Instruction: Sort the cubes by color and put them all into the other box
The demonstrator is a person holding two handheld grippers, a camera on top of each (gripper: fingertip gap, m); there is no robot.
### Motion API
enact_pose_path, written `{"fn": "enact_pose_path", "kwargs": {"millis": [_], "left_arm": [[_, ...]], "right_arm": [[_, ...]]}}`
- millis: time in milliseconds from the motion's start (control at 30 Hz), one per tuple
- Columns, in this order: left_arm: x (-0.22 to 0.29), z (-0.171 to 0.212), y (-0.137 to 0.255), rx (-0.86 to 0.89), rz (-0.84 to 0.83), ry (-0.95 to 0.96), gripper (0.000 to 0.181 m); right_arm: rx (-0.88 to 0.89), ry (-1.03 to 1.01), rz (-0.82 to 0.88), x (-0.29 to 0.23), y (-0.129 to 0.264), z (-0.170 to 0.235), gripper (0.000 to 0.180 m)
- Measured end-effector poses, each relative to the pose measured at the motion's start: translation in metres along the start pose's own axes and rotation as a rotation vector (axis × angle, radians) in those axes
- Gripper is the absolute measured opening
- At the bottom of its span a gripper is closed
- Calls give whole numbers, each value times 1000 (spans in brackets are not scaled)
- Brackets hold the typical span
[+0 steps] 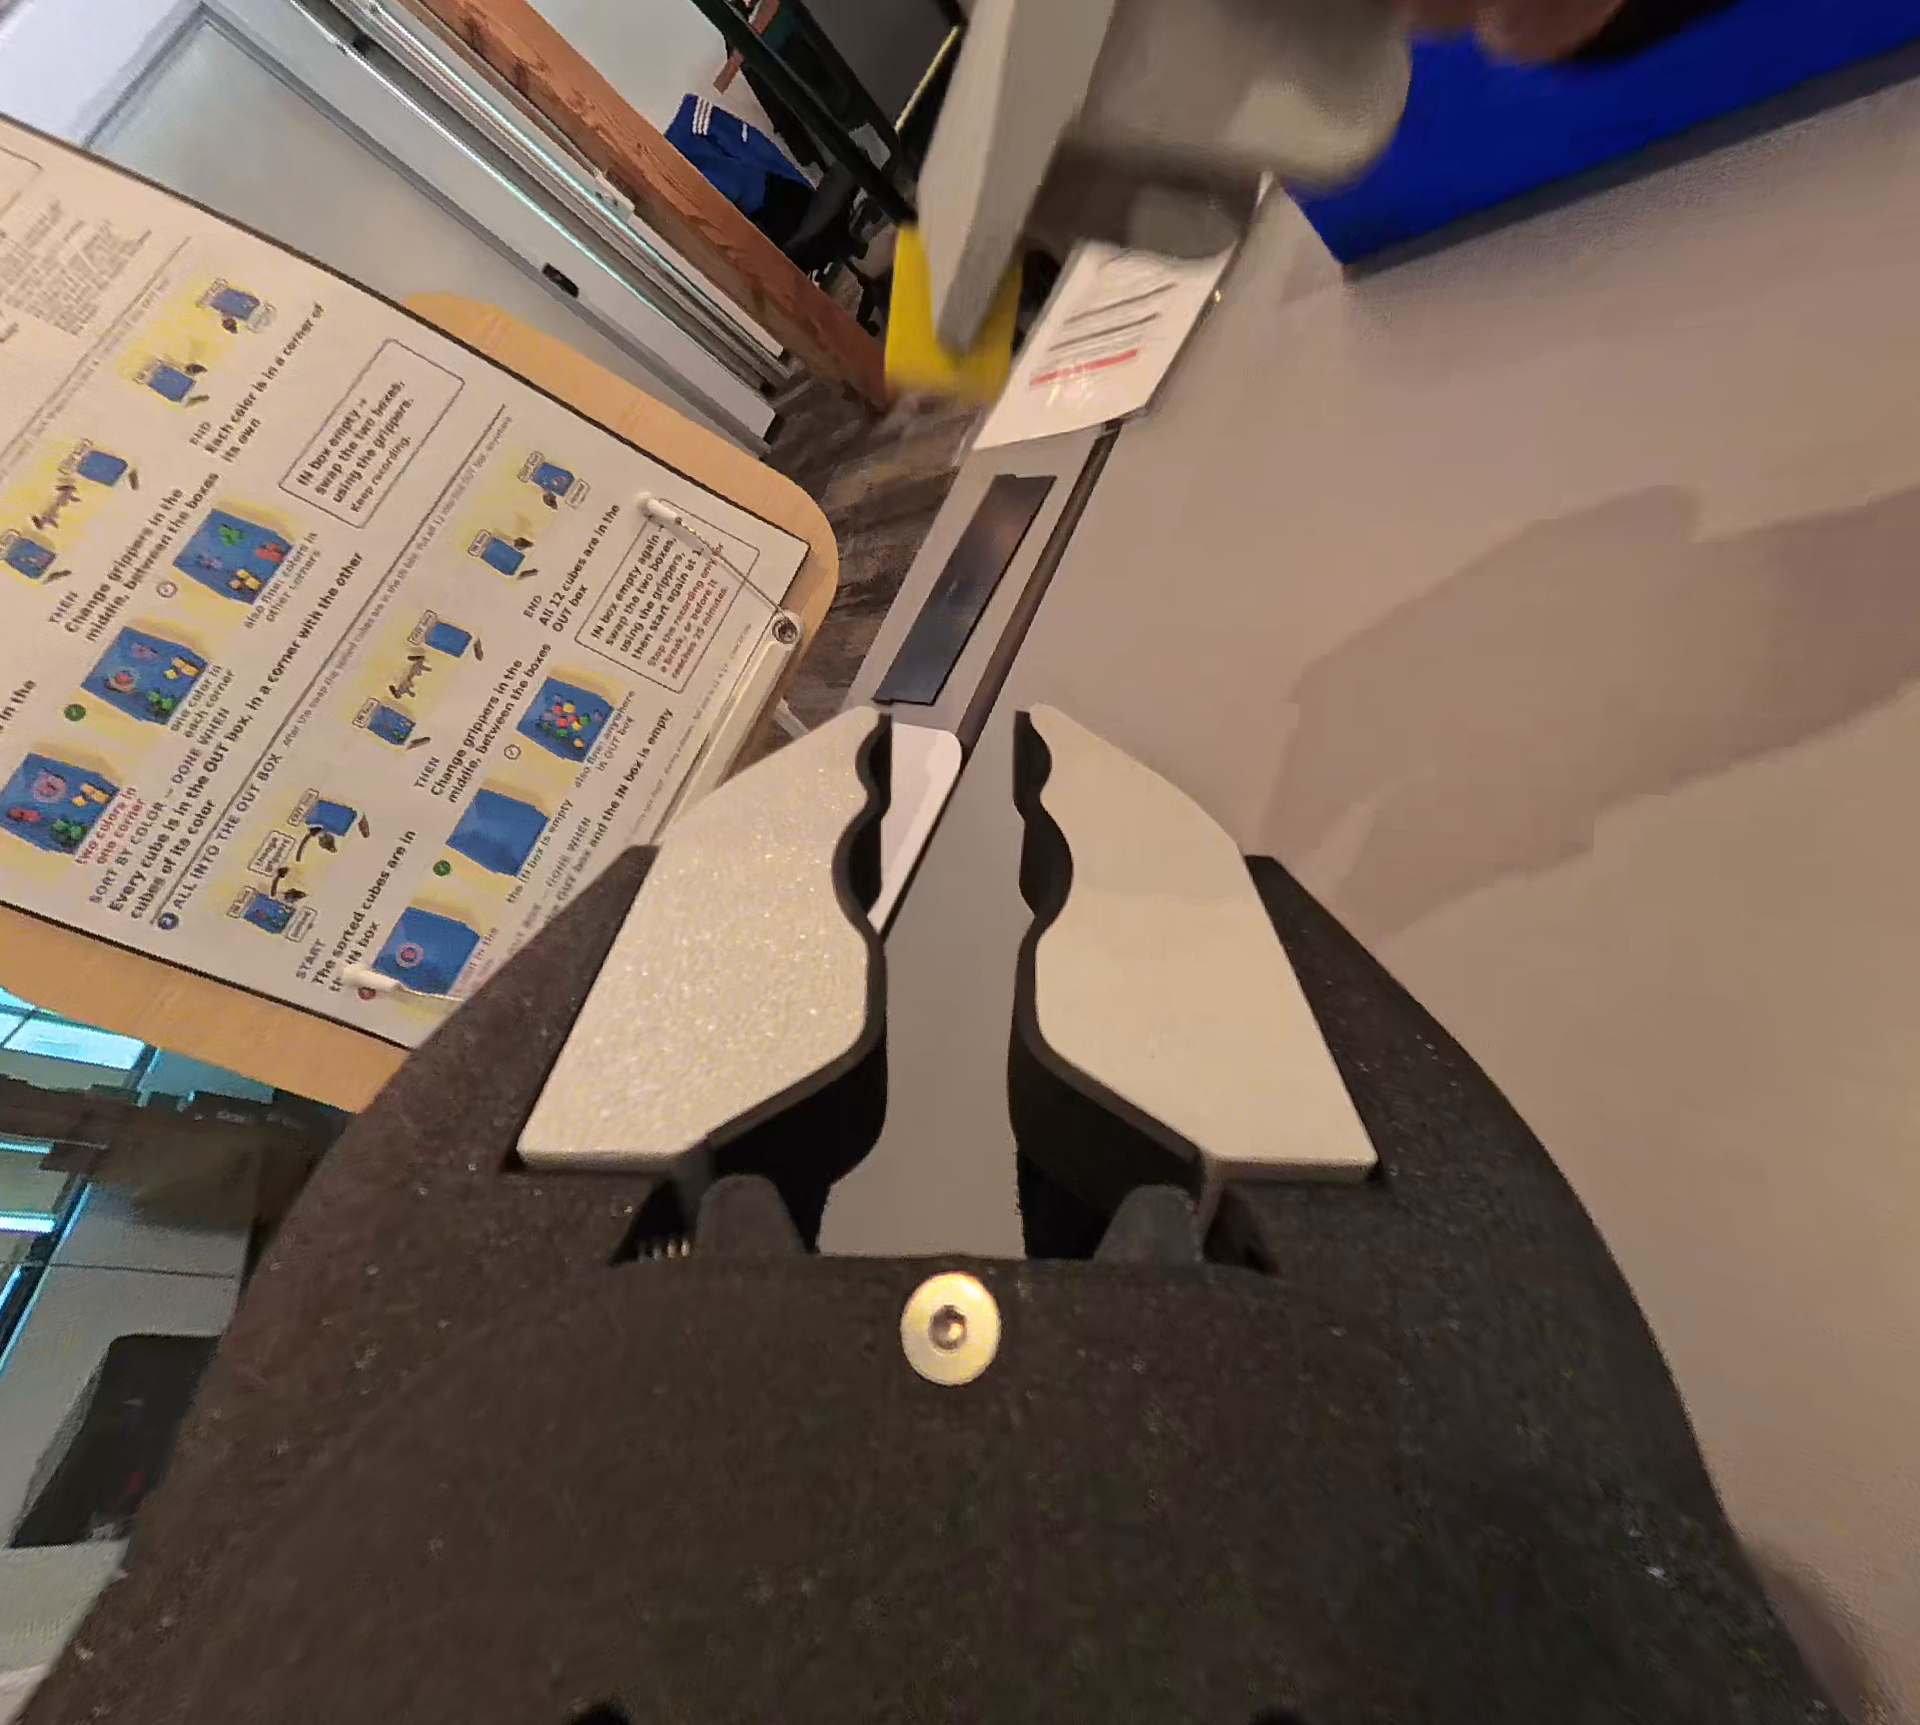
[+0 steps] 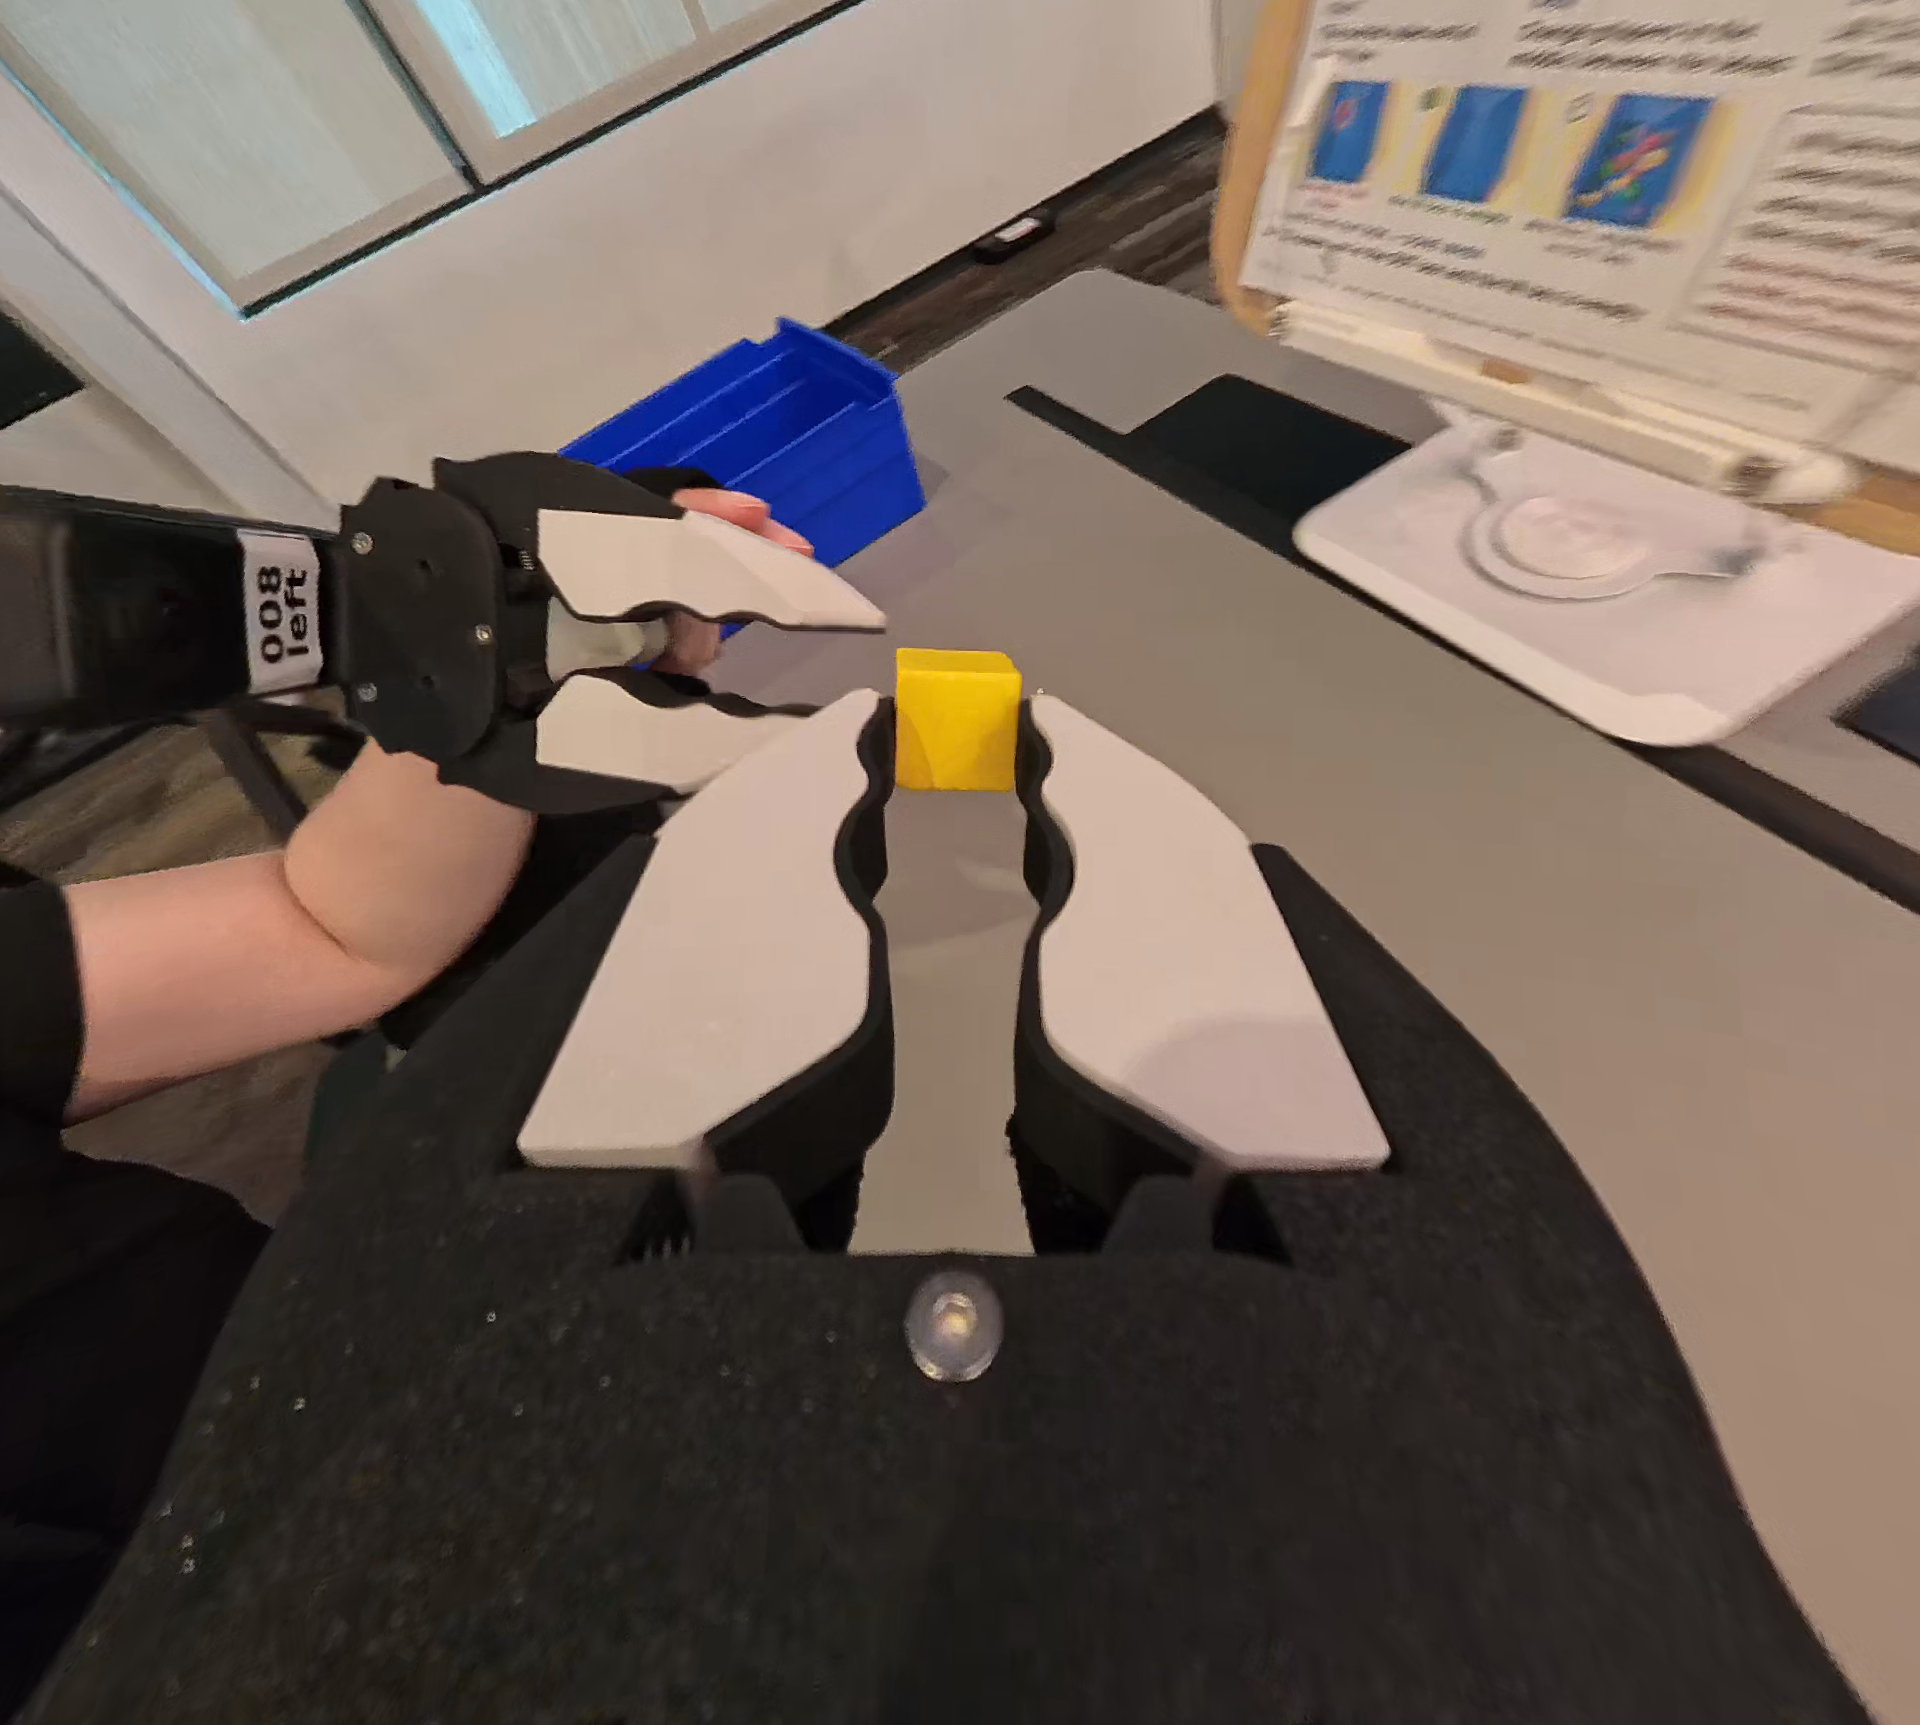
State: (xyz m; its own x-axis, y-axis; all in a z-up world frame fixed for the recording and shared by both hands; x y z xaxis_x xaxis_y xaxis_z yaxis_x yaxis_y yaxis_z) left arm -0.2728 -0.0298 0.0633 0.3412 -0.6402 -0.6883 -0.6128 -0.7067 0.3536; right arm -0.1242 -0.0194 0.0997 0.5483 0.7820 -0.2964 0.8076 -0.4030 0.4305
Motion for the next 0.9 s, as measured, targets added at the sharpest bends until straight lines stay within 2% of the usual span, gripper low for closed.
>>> {"fn": "enact_pose_path", "kwargs": {"millis": [133,267,333,433,500,600,767,900], "left_arm": [[1,3,-4,-4,37,42,22],[8,-1,-7,24,134,113,22],[16,-9,-6,70,213,172,23],[24,-20,-5,137,312,246,23],[30,-25,-5,168,367,275,23],[34,-30,-9,179,400,310,23],[28,-30,-13,173,400,372,23],[22,-31,-11,183,400,385,22]], "right_arm": [[-17,-19,291,39,79,12,21],[-64,-220,622,86,174,63,21],[-71,-333,696,104,211,95,21],[-46,-470,716,131,244,140,22],[-41,-569,711,153,253,165,21],[-110,-628,636,174,244,187,22],[-362,-517,584,203,231,178,21],[-563,-515,574,242,222,187,22]]}}
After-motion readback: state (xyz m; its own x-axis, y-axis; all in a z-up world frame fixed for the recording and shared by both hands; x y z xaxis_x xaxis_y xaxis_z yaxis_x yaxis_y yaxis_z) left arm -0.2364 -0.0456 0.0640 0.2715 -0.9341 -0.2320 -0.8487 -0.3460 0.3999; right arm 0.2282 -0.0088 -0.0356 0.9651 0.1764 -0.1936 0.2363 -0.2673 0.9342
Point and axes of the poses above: each gripper's, where its closed fingertips meet, y back along the fingers, z out of its underside, x = y × z across the jaws, the point moved 6 cm from there along y, back along the fingers, and after that the axes turned 10 degrees about -x, right-handed, at the moved point
